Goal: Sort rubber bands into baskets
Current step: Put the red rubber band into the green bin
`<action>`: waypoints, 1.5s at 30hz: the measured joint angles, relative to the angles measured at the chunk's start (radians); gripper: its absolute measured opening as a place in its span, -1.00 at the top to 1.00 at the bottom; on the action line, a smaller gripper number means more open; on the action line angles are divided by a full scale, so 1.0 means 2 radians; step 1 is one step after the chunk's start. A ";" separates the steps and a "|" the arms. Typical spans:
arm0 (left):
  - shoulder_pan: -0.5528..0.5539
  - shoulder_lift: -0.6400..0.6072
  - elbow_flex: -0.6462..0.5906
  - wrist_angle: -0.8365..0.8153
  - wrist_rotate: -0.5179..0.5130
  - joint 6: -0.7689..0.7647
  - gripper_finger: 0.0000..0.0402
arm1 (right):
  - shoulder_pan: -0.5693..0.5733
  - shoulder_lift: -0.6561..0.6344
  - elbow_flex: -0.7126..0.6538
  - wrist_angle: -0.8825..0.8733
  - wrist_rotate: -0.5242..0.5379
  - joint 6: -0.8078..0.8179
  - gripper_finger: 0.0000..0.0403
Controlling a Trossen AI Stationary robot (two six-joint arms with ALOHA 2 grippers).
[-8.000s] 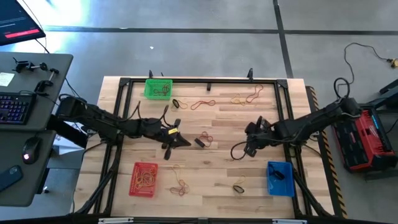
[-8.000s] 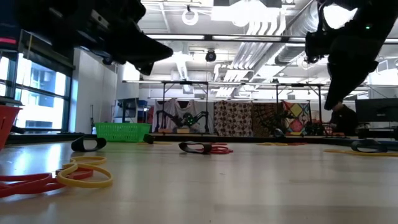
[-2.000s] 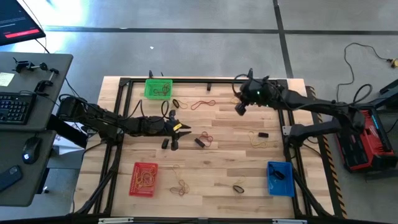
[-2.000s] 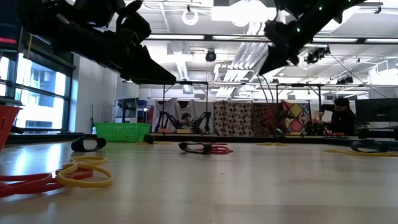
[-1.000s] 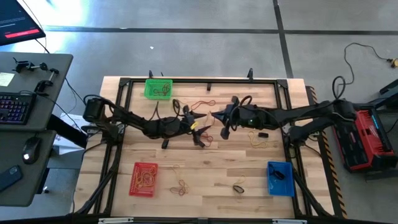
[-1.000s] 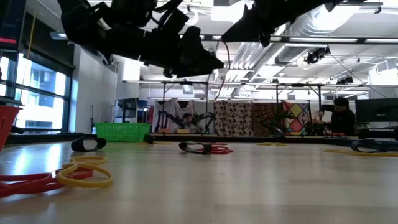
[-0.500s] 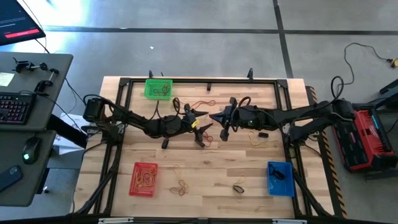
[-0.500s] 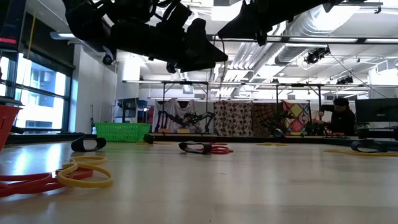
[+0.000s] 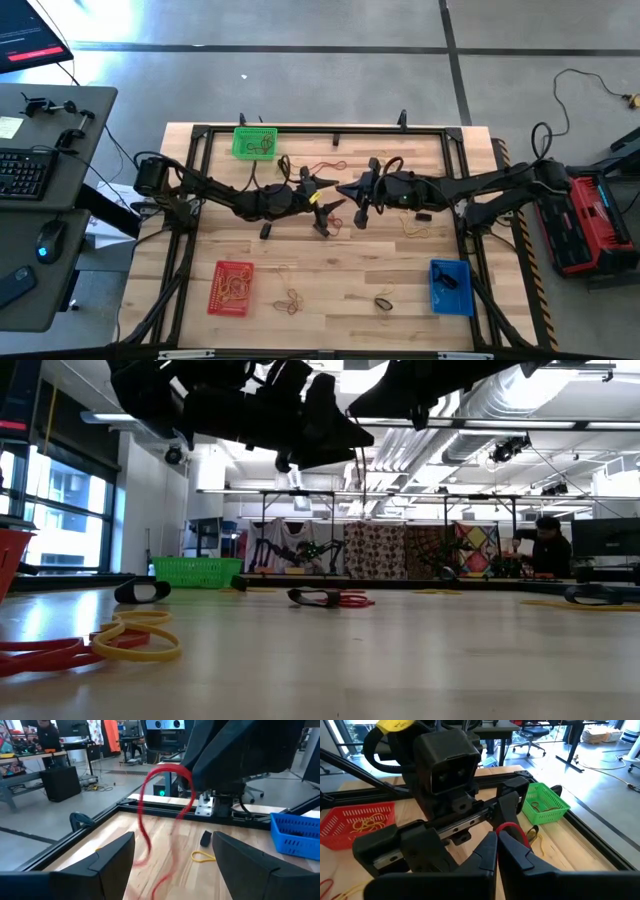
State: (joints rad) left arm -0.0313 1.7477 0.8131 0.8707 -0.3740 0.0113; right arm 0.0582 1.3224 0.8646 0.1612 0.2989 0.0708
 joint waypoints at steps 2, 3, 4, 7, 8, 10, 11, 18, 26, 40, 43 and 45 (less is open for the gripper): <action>0.000 0.000 0.000 -0.003 0.000 0.000 -0.24 | 0.001 0.000 0.000 0.001 0.000 0.000 1.00; 0.000 0.000 0.000 -0.006 0.000 0.000 -0.22 | 0.002 0.000 0.000 0.001 0.000 -0.001 1.00; 0.000 0.000 0.000 -0.006 0.000 0.000 -0.20 | 0.003 0.000 0.000 0.002 0.000 -0.001 1.00; 0.000 0.000 0.000 -0.006 0.000 -0.001 -0.11 | 0.004 0.000 0.000 0.002 0.000 -0.004 1.00; 0.000 0.000 0.000 -0.006 0.000 -0.001 -0.07 | 0.004 0.000 0.000 0.002 0.000 -0.004 1.00; 0.000 0.000 0.000 -0.006 0.000 -0.001 0.04 | 0.004 0.000 0.000 0.002 0.000 -0.004 1.00; 0.000 0.000 0.000 -0.006 0.000 0.000 0.11 | 0.004 0.000 0.000 0.002 0.000 -0.004 1.00; -0.001 0.000 0.000 -0.019 0.001 0.045 0.77 | 0.004 0.000 0.000 0.001 0.000 -0.006 1.00; -0.001 0.000 0.000 -0.030 0.017 0.053 0.98 | 0.004 0.000 0.000 -0.003 0.000 -0.006 1.00; -0.001 0.000 0.000 -0.072 -0.011 0.064 1.00 | 0.018 0.000 0.000 -0.004 0.065 -0.038 0.41; -0.001 -0.001 0.000 -0.084 -0.020 0.069 1.00 | 0.024 0.000 0.000 -0.004 0.098 -0.039 0.23; 0.000 -0.010 0.000 -0.105 -0.020 0.070 1.00 | 0.025 -0.001 0.000 -0.011 0.107 -0.039 0.16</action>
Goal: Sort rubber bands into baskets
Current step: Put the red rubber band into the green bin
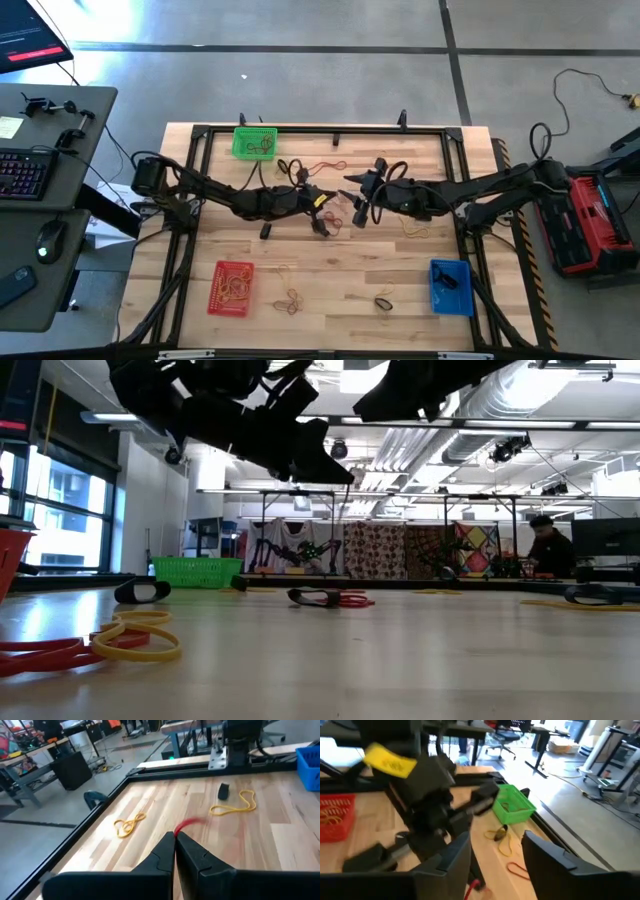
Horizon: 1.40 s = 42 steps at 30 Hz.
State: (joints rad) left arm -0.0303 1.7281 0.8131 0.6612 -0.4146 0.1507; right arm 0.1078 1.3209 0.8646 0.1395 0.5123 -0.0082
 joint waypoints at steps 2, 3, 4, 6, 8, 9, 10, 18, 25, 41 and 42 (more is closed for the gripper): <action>0.002 -0.015 0.000 -0.025 -0.005 -0.003 1.00 | 0.000 0.000 0.000 -0.009 0.001 0.000 0.12; 0.004 -0.025 0.000 -0.044 -0.011 -0.005 1.00 | 0.000 0.000 0.000 -0.014 0.001 0.003 0.11; 0.005 -0.036 0.000 -0.062 -0.018 -0.006 1.00 | 0.000 0.000 0.000 -0.016 0.001 0.004 0.11; 0.010 -0.062 0.000 -0.104 -0.034 -0.007 1.00 | 0.000 0.000 0.000 -0.022 0.001 0.005 0.10; 0.019 -0.092 0.000 -0.147 -0.044 -0.007 1.00 | 0.000 0.000 0.000 -0.023 0.001 0.004 0.10; 0.023 -0.109 0.000 -0.170 -0.046 -0.008 1.00 | 0.000 0.000 0.000 -0.023 0.001 0.004 0.10; 0.029 -0.125 0.000 -0.198 -0.047 -0.008 1.00 | 0.000 0.000 0.000 -0.023 0.001 0.004 0.10; 0.099 -0.238 0.000 -0.357 -0.067 -0.026 1.00 | 0.000 0.000 0.000 -0.028 0.001 0.005 0.10; 0.201 -0.277 0.000 -0.428 -0.070 -0.026 1.00 | 0.000 0.000 0.000 -0.039 0.001 0.005 0.10; 0.405 -0.214 0.000 -0.451 0.046 -0.011 1.00 | -0.001 0.000 0.000 -0.049 0.000 0.015 0.10; 0.414 -0.205 0.000 -0.451 0.051 -0.011 1.00 | -0.001 0.000 0.000 -0.049 0.000 0.015 0.10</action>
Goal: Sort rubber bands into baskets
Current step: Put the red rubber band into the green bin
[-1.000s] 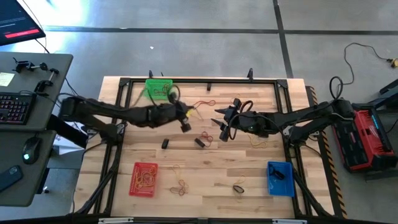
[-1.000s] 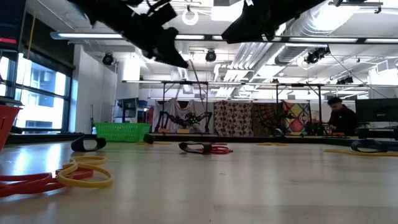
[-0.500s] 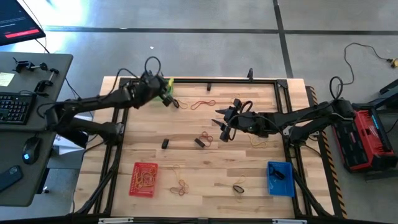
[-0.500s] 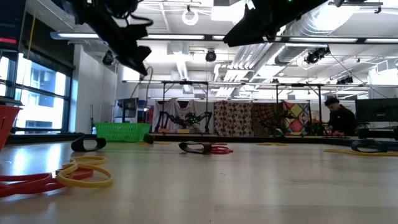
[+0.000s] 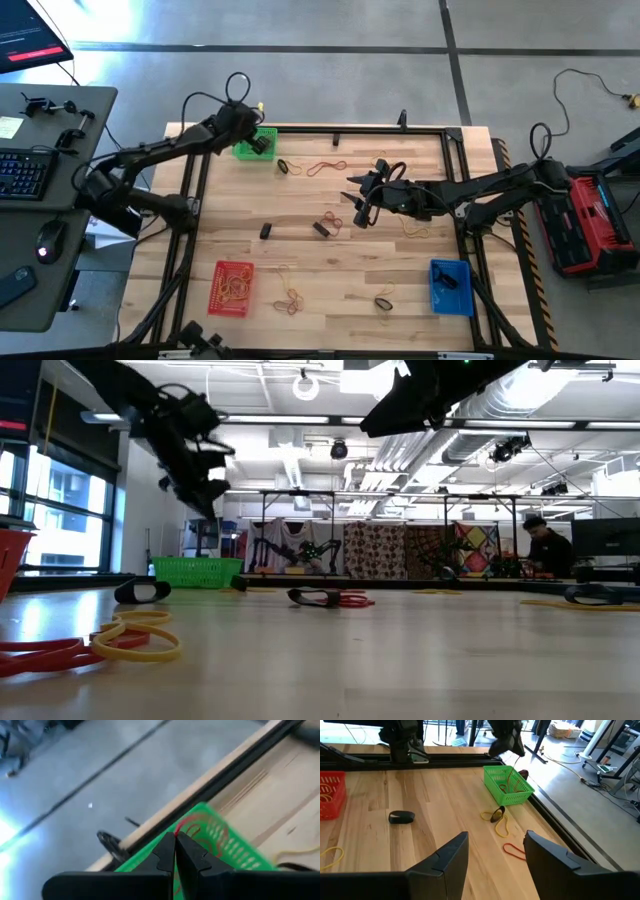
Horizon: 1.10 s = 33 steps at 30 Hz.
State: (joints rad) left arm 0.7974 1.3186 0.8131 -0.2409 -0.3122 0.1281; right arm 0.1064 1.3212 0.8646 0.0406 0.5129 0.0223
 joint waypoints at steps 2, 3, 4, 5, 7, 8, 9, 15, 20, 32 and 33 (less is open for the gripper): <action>0.016 0.019 0.000 -0.002 0.015 0.002 1.00 | 0.000 0.000 0.000 0.000 0.000 0.000 0.10; 0.023 0.029 0.000 -0.003 0.022 0.003 1.00 | 0.000 0.000 0.000 0.000 0.000 0.000 0.10; 0.028 0.039 0.000 -0.003 0.024 0.003 1.00 | 0.000 0.000 0.000 0.000 0.000 0.000 0.10; 0.033 0.048 0.000 -0.003 0.025 0.004 1.00 | 0.000 0.000 0.000 -0.001 0.000 0.000 0.10; 0.041 0.065 0.000 -0.002 0.026 0.003 1.00 | 0.000 0.000 0.000 -0.004 0.000 0.000 0.10; 0.044 0.072 0.000 -0.001 0.026 0.003 1.00 | 0.000 0.000 0.000 -0.004 0.000 0.000 0.10; 0.048 0.079 0.000 0.000 0.026 0.003 1.00 | 0.000 0.000 0.000 -0.004 0.000 0.000 0.10; 0.057 0.103 0.000 -0.008 0.067 0.003 1.00 | 0.000 0.000 0.000 -0.004 0.000 0.000 0.10; 0.057 0.103 0.000 -0.023 0.105 0.016 1.00 | 0.000 0.000 0.000 -0.004 0.000 0.000 0.10; 0.057 0.103 0.061 -0.135 0.112 0.001 1.00 | -0.002 0.000 0.000 -0.004 0.000 0.002 0.10; 0.057 0.103 0.073 -0.148 0.113 -0.004 1.00 | -0.002 0.000 0.000 -0.004 0.000 0.002 0.10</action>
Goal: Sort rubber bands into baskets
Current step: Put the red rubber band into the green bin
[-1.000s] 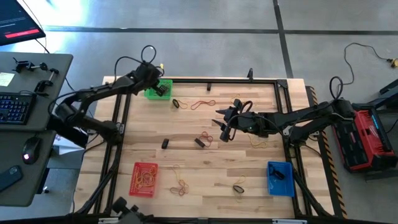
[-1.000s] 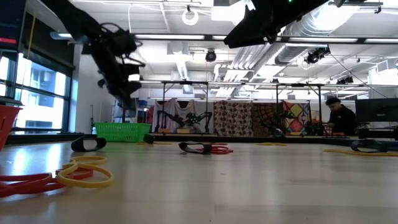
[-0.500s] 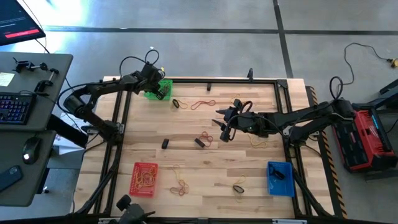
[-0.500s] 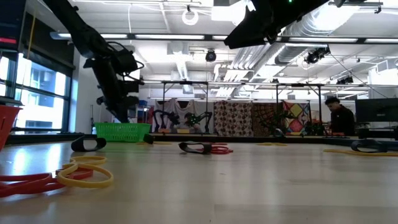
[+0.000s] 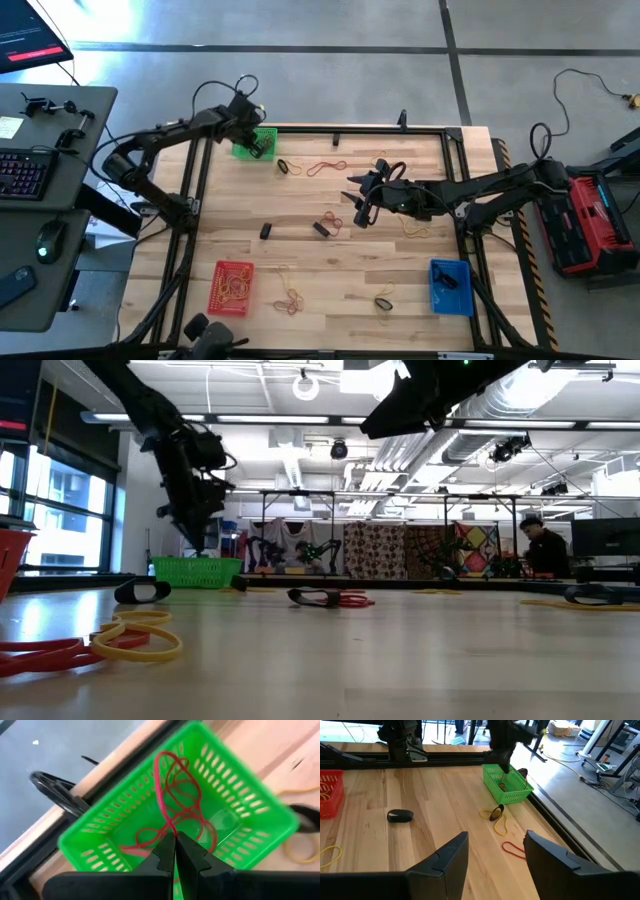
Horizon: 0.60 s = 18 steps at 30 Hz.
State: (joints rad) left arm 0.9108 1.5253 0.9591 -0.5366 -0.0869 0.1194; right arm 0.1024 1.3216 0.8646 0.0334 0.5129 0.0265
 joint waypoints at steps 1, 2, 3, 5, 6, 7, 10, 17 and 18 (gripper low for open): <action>0.001 0.000 0.012 -0.013 0.002 -0.004 1.00 | 0.000 0.000 0.000 0.000 0.000 0.000 0.10; 0.003 0.003 0.026 -0.028 0.007 -0.007 1.00 | 0.000 0.000 0.000 0.000 0.000 0.000 0.10; 0.005 0.008 0.039 -0.044 0.017 -0.009 1.00 | 0.000 0.000 0.000 0.000 0.000 0.000 0.10; 0.010 0.024 0.066 -0.082 0.037 -0.011 1.00 | 0.000 0.000 0.000 0.000 0.000 0.000 0.10; 0.012 0.034 0.079 -0.096 0.042 -0.011 1.00 | 0.000 0.000 0.000 0.000 0.000 0.000 0.10; 0.013 0.045 0.093 -0.111 0.046 -0.011 1.00 | 0.000 0.000 0.000 0.000 0.000 0.000 0.10; 0.016 0.086 0.131 -0.162 0.051 -0.010 1.00 | 0.000 0.000 0.000 0.000 0.000 0.000 0.10; 0.016 0.154 0.157 -0.177 0.044 -0.001 1.00 | 0.000 0.000 -0.001 0.001 0.000 0.000 0.10; 0.016 0.160 0.157 -0.177 0.038 -0.001 1.00 | 0.000 0.000 -0.002 0.001 0.000 0.000 0.10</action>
State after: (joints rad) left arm 0.9432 1.8455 1.2732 -0.8905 -0.0110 0.1177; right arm 0.1024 1.3220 0.8602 0.0345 0.5129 0.0265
